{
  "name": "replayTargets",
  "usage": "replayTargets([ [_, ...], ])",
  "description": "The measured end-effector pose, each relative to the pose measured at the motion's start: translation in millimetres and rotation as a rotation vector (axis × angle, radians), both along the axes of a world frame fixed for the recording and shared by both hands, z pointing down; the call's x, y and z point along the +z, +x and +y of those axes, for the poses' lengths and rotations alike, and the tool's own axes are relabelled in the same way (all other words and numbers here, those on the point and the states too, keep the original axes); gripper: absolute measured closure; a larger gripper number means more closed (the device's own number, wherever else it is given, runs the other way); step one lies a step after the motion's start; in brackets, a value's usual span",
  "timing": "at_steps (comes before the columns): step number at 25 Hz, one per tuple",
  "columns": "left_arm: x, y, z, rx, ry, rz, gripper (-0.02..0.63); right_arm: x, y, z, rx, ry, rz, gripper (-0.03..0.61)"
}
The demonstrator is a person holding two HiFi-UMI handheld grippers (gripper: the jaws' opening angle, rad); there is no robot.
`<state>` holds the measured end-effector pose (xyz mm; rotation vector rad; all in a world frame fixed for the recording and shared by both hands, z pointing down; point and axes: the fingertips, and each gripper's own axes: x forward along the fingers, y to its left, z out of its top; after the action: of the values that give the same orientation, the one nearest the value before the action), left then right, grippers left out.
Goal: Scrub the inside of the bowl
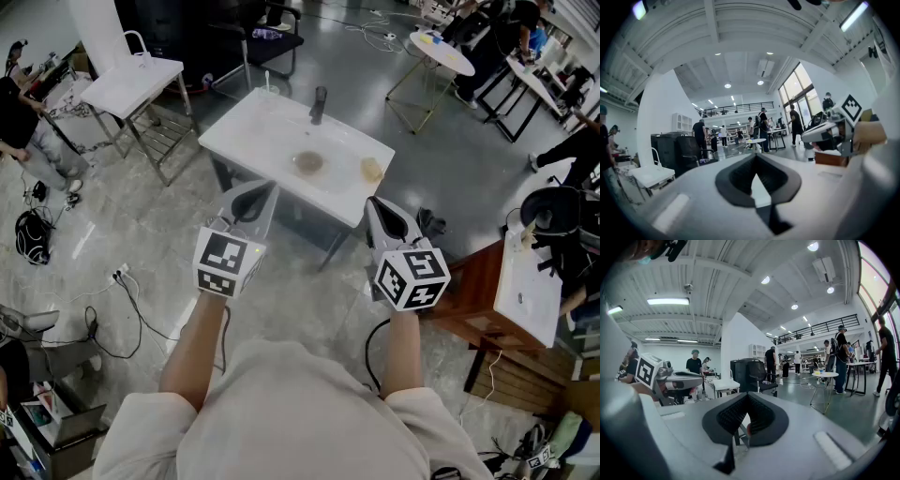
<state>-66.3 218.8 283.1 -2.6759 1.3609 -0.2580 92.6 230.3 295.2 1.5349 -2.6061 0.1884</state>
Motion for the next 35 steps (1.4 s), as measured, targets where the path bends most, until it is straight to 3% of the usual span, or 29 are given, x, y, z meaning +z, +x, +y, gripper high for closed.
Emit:
replayTargets([
  [9, 5.3, 30.3, 17.1, -0.03, 0.008, -0.014, 0.611, 0.7, 30.0, 10.7, -0.02, 0.007, -0.026, 0.572],
  [21, 21.6, 44.6, 32.2, -0.054, -0.022, -0.056, 0.611, 14.0, 46.4, 18.8, -0.041, -0.009, -0.039, 0.572],
  [28, 38.4, 45.2, -4.5, -0.046, -0.044, -0.036, 0.611, 32.9, 48.8, -13.4, -0.013, -0.035, -0.019, 0.572],
  [35, 50.4, 42.2, -87.2, -0.027, -0.051, -0.024, 0.611, 45.0, 51.2, -92.1, 0.022, -0.049, -0.008, 0.571],
])
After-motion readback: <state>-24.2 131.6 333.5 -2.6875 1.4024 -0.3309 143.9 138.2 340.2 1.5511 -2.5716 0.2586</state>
